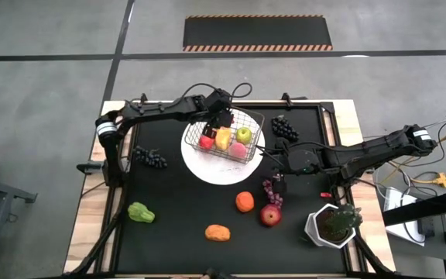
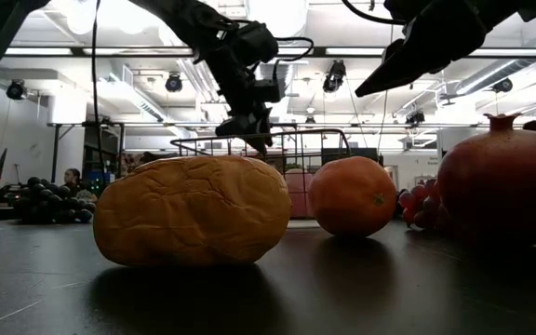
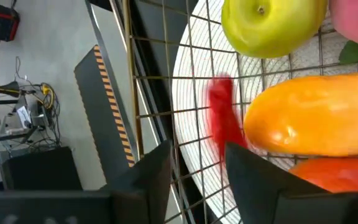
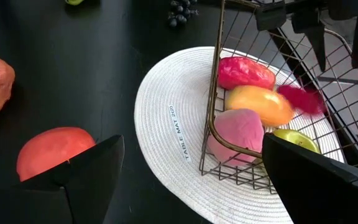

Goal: Build produce basket
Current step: Put the red pepper into the silver basket, then put the green chayote into the silver basket

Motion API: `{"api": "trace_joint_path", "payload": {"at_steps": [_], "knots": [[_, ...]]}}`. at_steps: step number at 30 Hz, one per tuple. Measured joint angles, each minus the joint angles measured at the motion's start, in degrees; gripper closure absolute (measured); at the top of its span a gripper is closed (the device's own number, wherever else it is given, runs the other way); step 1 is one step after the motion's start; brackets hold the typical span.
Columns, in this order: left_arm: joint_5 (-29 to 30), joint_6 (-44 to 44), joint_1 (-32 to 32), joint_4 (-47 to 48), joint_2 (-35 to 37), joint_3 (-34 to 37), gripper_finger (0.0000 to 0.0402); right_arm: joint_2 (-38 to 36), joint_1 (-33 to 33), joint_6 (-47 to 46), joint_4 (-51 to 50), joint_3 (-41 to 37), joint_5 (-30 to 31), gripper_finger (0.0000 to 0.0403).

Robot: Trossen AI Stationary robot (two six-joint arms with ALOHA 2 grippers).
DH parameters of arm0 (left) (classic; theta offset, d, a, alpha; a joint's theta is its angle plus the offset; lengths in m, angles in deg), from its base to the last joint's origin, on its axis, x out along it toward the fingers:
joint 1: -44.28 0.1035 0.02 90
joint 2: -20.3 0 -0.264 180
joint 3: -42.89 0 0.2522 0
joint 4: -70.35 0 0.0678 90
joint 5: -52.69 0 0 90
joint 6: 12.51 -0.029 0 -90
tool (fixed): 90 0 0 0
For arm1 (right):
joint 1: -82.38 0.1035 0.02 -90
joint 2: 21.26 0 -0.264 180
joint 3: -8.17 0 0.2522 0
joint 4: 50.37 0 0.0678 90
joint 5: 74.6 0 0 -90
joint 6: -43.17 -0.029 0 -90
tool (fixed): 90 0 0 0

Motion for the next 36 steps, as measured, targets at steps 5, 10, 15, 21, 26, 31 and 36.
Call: {"api": "trace_joint_path", "payload": {"at_steps": [5, 10, 15, 21, 26, 31, 36], "knots": [[11.4, 1.1, -3.1, 0.9, 1.9, -0.1, 0.0256, 0.0, 0.0, -0.6, 0.0, 0.0, 0.0, 0.0040], [13.2, 12.5, -11.0, 3.7, 6.5, 0.2, 0.0256, 0.0, 0.0, -1.0, 0.1, -0.1, 0.0, 0.0039], [5.7, 31.1, -20.8, 2.6, 11.4, 2.0, 0.0256, 0.0, 0.0, -0.7, 0.3, -0.3, 0.0, 0.0039], [4.8, 49.3, -31.4, 1.7, 13.2, 6.3, 0.0256, 0.0, 0.0, 1.3, 1.8, -0.3, 0.0, 0.0039], [4.8, 63.5, -38.5, 1.6, 13.1, 10.2, 0.0256, 0.0, 0.0, 2.0, 3.4, -0.3, 0.0, 0.0039], [4.8, 82.5, -43.9, 3.8, 13.1, 14.4, 0.0256, 0.1, 0.0, 2.0, 3.3, -0.3, 0.0, 0.0039], [0.0, 107.7, -48.0, 12.8, 13.3, 17.2, 0.0256, 0.1, 0.0, 2.6, 3.2, -0.3, 0.0, 0.0039]]}}
